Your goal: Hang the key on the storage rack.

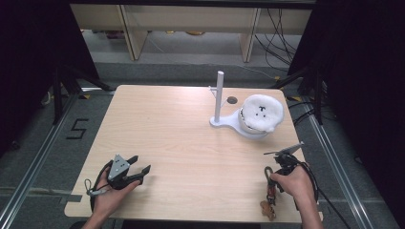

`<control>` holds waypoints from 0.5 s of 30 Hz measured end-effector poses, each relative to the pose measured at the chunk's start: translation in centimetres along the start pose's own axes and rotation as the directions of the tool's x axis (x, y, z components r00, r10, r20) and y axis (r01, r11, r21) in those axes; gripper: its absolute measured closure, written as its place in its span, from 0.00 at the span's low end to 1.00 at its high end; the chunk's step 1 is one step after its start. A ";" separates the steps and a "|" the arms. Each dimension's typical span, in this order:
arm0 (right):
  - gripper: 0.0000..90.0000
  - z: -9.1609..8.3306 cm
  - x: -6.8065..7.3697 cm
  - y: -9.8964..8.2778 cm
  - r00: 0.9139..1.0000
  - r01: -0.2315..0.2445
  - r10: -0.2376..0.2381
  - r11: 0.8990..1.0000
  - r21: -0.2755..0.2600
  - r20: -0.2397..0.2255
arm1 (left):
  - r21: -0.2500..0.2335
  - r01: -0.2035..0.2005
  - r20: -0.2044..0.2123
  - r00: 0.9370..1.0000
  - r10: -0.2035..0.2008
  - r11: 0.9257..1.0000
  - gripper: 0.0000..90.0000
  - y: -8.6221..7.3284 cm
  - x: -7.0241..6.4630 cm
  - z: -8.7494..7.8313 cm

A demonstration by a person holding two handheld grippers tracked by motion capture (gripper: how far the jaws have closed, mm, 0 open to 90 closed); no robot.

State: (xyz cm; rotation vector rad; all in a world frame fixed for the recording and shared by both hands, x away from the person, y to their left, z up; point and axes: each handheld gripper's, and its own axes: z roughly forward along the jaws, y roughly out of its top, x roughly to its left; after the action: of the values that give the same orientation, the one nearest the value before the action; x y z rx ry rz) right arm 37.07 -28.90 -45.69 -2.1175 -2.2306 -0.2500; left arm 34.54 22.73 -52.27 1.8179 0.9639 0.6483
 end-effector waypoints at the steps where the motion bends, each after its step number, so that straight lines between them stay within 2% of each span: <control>1: 0.72 0.0 0.1 -0.1 1.000 -0.025 0.025 1.000 0.013 -0.004 | 0.000 -0.001 0.000 1.000 0.001 1.000 0.40 0.0 0.0 0.0; 2: 0.73 0.0 0.3 -0.1 0.999 -0.042 0.042 0.999 0.020 0.000 | -0.001 -0.001 0.001 1.000 0.001 1.000 0.40 0.0 0.0 0.0; 4: 0.73 0.2 0.2 -0.2 0.999 -0.036 0.036 0.999 0.010 -0.006 | 0.003 -0.002 -0.001 1.000 0.002 1.000 0.40 0.0 0.0 -0.1; 5: 0.73 0.5 0.2 -0.2 1.000 -0.016 0.016 1.000 0.024 0.000 | 0.003 -0.002 0.000 1.000 0.002 1.000 0.40 0.0 0.0 -0.1; 7: 0.73 0.6 0.2 -0.3 1.000 -0.007 0.007 1.000 0.025 -0.002 | -0.005 -0.001 0.007 1.000 0.001 1.000 0.40 0.0 0.0 0.0; 8: 0.73 0.7 0.2 -0.3 1.000 -0.012 0.012 1.000 0.027 0.000 | -0.004 -0.001 0.005 1.000 0.001 1.000 0.40 0.0 -0.1 0.0; 9: 0.73 0.7 0.5 -0.3 0.998 -0.060 0.061 0.997 0.045 -0.006 | 0.001 -0.004 0.002 1.000 0.004 1.000 0.40 0.0 -0.1 0.0; 10: 0.73 0.8 0.5 -0.3 0.997 -0.078 0.078 0.996 0.047 -0.014 | 0.000 -0.003 0.002 1.000 0.003 1.000 0.40 0.0 -0.1 0.0; 11: 0.73 1.0 0.2 -0.4 0.998 -0.053 0.054 0.998 0.015 -0.021 | 0.000 -0.003 0.002 1.000 0.003 1.000 0.40 0.0 -0.1 0.0; 14: 0.73 1.0 0.3 -0.4 0.999 -0.049 0.050 0.999 0.021 -0.019 | -0.002 -0.002 0.004 1.000 0.002 1.000 0.40 0.0 -0.1 0.0; 15: 0.73 0.9 0.3 -0.3 0.998 -0.059 0.060 0.997 0.043 -0.021 | 0.002 0.000 0.002 1.000 0.000 1.000 0.40 0.0 -0.1 0.0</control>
State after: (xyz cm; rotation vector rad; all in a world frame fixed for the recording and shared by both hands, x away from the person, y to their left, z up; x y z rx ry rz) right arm 36.84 -28.43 -46.53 -2.1445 -2.1367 -0.2203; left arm 34.51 22.68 -52.26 1.8203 0.9631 0.6454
